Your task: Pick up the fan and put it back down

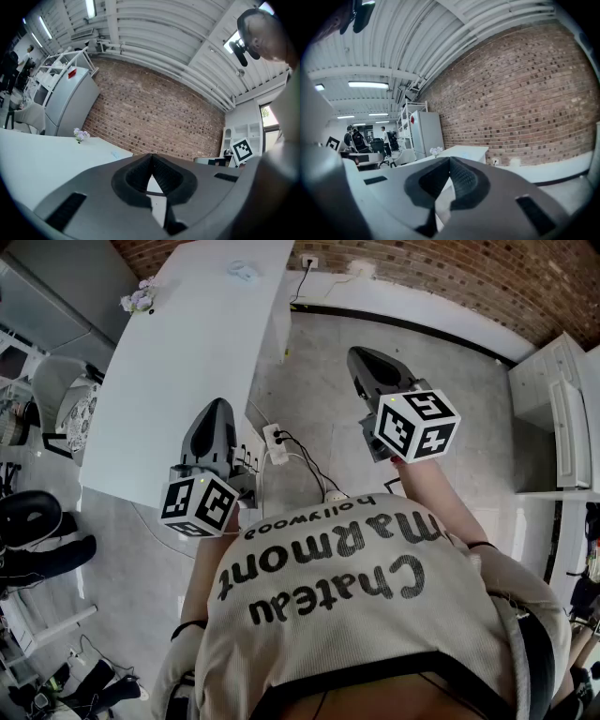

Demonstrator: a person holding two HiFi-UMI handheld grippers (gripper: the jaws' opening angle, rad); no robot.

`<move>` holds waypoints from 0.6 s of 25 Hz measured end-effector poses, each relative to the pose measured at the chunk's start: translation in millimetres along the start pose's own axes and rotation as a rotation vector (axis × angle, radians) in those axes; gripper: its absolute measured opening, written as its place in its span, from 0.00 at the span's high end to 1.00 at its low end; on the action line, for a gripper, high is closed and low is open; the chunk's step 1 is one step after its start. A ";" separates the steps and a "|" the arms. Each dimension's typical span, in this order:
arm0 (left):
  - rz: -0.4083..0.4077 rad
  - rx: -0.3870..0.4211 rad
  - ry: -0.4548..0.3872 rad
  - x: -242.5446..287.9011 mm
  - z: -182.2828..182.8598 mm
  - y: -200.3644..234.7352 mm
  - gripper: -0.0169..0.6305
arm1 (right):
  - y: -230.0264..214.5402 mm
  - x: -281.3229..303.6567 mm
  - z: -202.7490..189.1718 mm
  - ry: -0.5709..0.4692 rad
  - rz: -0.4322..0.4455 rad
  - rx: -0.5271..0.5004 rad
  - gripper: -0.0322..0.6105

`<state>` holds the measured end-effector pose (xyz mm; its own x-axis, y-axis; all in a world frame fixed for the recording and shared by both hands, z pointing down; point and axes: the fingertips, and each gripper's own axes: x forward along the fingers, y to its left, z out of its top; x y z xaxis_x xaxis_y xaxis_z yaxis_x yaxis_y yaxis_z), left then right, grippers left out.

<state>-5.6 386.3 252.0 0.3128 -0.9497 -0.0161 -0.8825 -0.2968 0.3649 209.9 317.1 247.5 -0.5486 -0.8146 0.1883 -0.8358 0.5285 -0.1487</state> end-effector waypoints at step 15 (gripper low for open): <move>-0.047 0.017 0.033 -26.1 -7.4 18.4 0.97 | 34.3 -11.7 -29.1 0.039 -0.050 -0.031 0.95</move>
<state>-27.3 406.4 266.0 0.3651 -0.9310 -0.0015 -0.8723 -0.3427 0.3487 187.0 351.8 268.5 -0.5057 -0.8307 0.2329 -0.8623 0.4946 -0.1085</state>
